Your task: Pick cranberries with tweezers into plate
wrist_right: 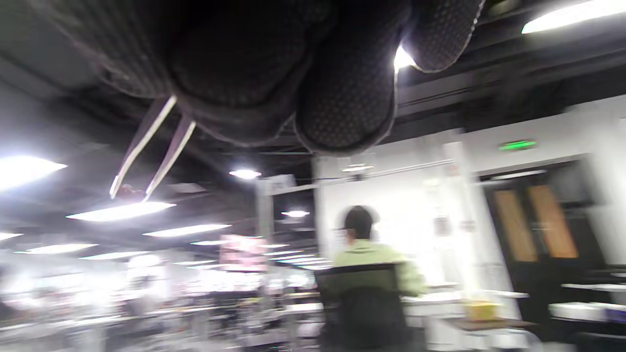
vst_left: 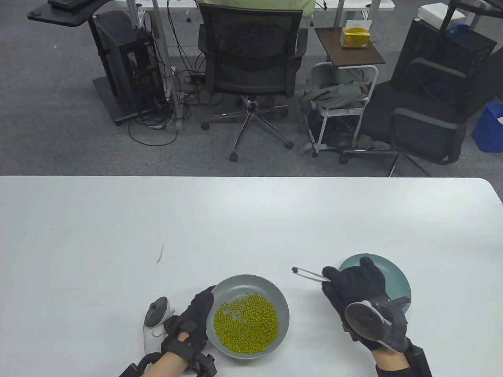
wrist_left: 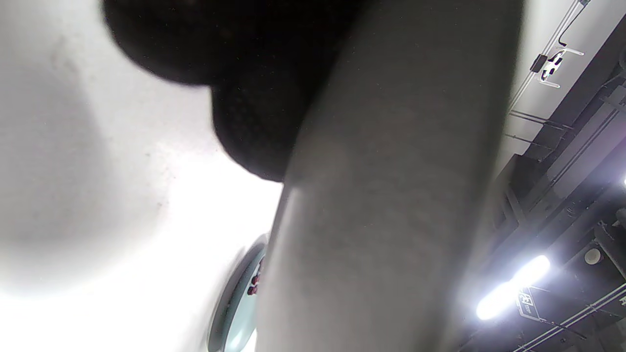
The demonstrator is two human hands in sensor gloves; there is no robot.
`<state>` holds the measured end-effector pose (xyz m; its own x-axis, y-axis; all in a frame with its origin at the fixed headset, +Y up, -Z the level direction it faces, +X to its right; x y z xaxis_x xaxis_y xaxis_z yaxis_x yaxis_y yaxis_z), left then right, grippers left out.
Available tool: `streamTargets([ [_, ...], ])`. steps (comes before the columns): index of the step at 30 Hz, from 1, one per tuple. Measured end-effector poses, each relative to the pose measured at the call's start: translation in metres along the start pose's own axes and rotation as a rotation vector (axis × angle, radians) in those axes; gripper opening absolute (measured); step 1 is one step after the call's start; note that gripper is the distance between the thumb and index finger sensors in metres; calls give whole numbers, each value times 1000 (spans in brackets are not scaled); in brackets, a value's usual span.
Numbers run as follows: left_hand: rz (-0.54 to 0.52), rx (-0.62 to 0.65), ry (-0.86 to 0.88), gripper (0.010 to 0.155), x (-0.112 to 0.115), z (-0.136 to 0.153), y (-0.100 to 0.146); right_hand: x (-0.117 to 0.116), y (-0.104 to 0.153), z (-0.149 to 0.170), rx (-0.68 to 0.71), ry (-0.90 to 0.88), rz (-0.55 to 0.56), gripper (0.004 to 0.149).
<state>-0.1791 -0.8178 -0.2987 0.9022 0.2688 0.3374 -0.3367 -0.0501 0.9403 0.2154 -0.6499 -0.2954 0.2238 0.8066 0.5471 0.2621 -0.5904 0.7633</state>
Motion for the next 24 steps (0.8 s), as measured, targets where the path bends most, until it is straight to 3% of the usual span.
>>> streamTargets([
  [5, 5, 11, -2, 61, 0, -2, 0, -7, 9, 85, -369, 22, -162, 46],
  [7, 2, 13, -1, 61, 0, -2, 0, -14, 20, 116, -484, 26, -167, 46],
  [10, 5, 14, 2, 61, 0, -3, 1, -25, 35, 148, -617, 17, -328, 46],
  [12, 5, 16, -7, 61, 0, -3, 1, -34, 40, 160, -597, -34, -461, 45],
  [16, 10, 13, -9, 61, 0, -2, 1, -49, 39, 154, -534, -44, -550, 45],
  [24, 15, 15, -24, 61, 1, -2, 1, -74, 31, 130, -438, 11, -636, 47],
])
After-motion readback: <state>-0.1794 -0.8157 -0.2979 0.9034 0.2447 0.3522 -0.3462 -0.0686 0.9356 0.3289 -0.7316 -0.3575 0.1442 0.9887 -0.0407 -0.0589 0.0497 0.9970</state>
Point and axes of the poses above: the tracker on the back of each hand, its own z axis roughly to the little-finger side, its own y axis roughly from the fingertips to the wrist, x = y × z, the point moved 1 cm from there along -y, roughly from the wrist to the fingertips, and after that the axes turned 14 degrees about x, right-handed, at the moved point
